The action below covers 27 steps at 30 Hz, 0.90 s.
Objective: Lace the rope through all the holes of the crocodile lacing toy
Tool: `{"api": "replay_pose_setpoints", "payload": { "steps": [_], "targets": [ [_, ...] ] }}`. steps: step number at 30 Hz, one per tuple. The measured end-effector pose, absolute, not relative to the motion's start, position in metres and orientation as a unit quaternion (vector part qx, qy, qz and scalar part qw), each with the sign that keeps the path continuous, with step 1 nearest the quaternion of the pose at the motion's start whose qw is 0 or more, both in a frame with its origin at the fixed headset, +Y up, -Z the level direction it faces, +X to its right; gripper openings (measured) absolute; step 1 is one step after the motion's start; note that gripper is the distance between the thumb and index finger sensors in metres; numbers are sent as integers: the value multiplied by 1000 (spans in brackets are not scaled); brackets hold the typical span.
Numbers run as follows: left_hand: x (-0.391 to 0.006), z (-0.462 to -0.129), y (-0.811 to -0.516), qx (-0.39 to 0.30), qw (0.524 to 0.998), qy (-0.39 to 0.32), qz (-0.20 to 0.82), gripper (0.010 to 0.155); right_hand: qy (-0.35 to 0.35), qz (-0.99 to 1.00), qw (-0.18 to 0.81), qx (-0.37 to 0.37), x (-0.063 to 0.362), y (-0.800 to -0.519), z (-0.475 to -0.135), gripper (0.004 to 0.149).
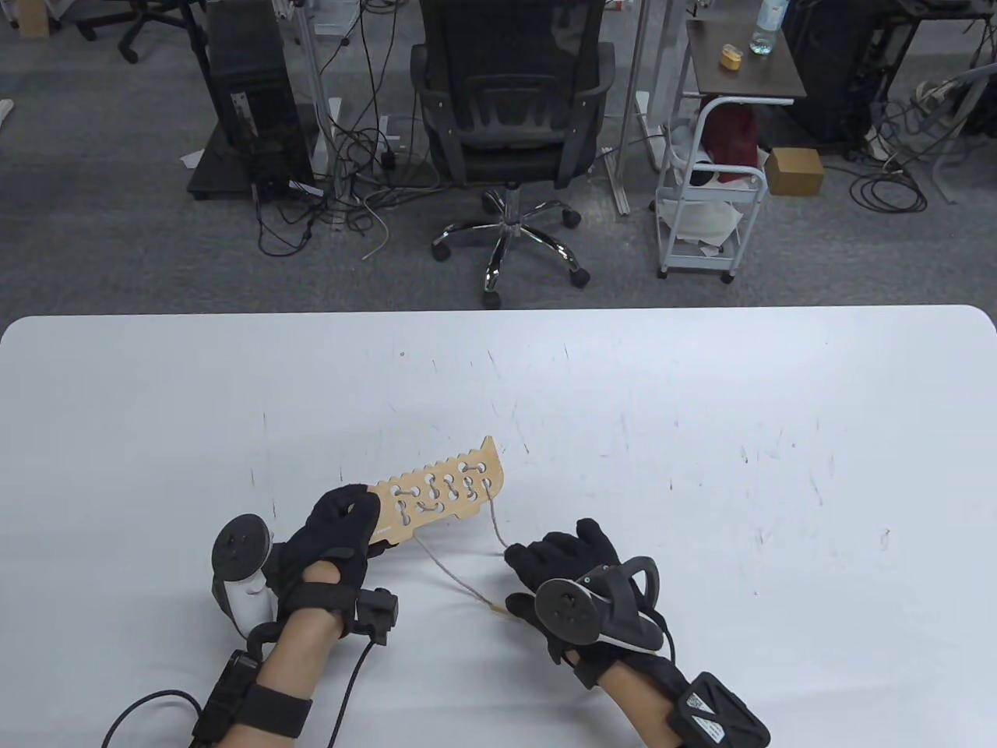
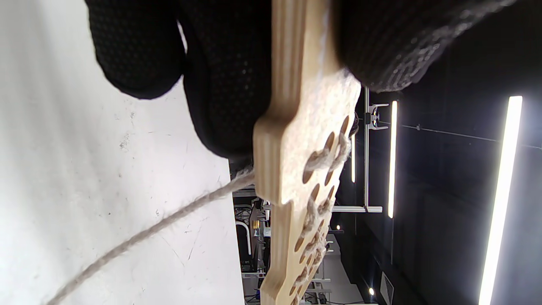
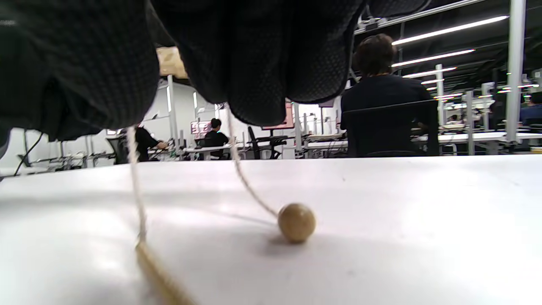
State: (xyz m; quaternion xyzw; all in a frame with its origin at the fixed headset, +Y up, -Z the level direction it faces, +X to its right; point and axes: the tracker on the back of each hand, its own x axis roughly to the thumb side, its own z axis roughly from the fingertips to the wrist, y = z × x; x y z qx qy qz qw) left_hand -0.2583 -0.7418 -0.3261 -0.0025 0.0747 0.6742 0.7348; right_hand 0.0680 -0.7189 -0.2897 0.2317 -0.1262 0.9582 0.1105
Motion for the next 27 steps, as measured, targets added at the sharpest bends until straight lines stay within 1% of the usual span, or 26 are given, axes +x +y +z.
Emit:
{"api": "replay_pose_setpoints", "payload": {
  "steps": [5, 11, 16, 21, 27],
  "targets": [
    [-259, -326, -742, -2, 735, 77, 673, 52, -161, 960, 121, 195, 88, -705, -293, 69],
    [-260, -326, -742, -3, 735, 79, 673, 53, -166, 965, 128, 154, 111, -699, -303, 77],
    [-260, -326, -742, -4, 734, 80, 675, 52, -143, 974, 125, 125, 130, -705, -315, 85],
    [-260, -326, -743, -5, 733, 80, 675, 52, -121, 979, 117, 117, 145, -713, -327, 93],
    [-257, -327, -747, -8, 739, 81, 669, 52, -104, 982, 112, 107, 156, -720, -339, 92]
  ]
}}
